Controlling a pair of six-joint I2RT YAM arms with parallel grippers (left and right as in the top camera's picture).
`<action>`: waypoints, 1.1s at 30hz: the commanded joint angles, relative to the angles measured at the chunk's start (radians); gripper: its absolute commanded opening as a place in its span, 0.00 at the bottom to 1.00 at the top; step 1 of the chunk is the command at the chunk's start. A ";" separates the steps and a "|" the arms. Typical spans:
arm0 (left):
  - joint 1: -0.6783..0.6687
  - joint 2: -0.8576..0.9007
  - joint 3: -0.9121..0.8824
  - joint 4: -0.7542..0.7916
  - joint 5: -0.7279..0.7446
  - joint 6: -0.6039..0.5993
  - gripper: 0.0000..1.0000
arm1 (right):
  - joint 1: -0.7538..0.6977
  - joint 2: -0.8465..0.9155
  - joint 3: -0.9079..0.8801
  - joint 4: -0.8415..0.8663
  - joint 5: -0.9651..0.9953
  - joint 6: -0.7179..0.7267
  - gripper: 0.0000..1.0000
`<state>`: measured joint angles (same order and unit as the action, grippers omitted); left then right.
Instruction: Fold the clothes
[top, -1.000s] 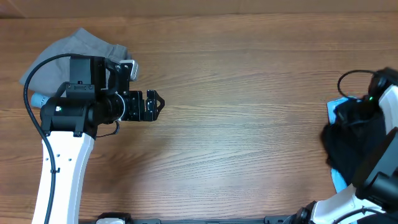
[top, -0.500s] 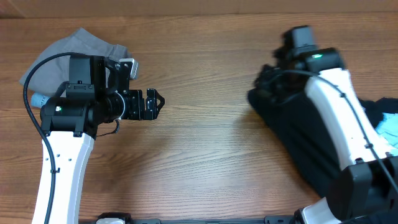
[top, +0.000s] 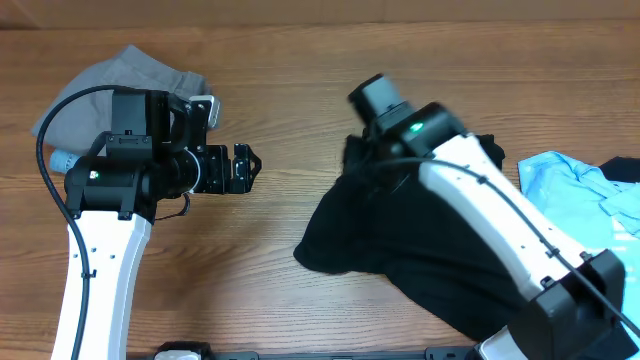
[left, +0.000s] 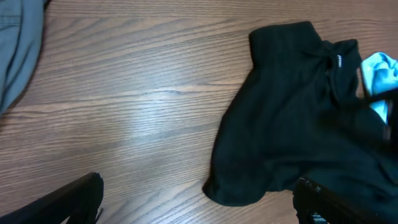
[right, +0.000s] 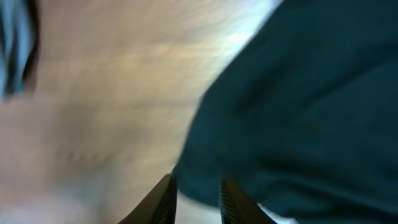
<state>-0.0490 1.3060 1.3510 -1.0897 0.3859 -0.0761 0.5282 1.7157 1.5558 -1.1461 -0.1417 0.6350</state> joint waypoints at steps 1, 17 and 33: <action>-0.038 0.006 0.026 0.013 0.058 -0.006 1.00 | -0.140 -0.092 0.024 0.000 0.059 -0.036 0.29; -0.391 0.384 0.026 0.291 -0.013 -0.017 0.77 | -0.430 -0.340 0.051 -0.134 0.056 -0.146 0.63; -0.428 0.774 0.026 0.414 0.136 0.095 0.04 | -0.430 -0.338 0.050 -0.166 0.074 -0.146 0.64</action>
<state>-0.4538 2.0468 1.3640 -0.6735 0.4587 -0.0593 0.1043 1.3804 1.5860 -1.3109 -0.0933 0.4965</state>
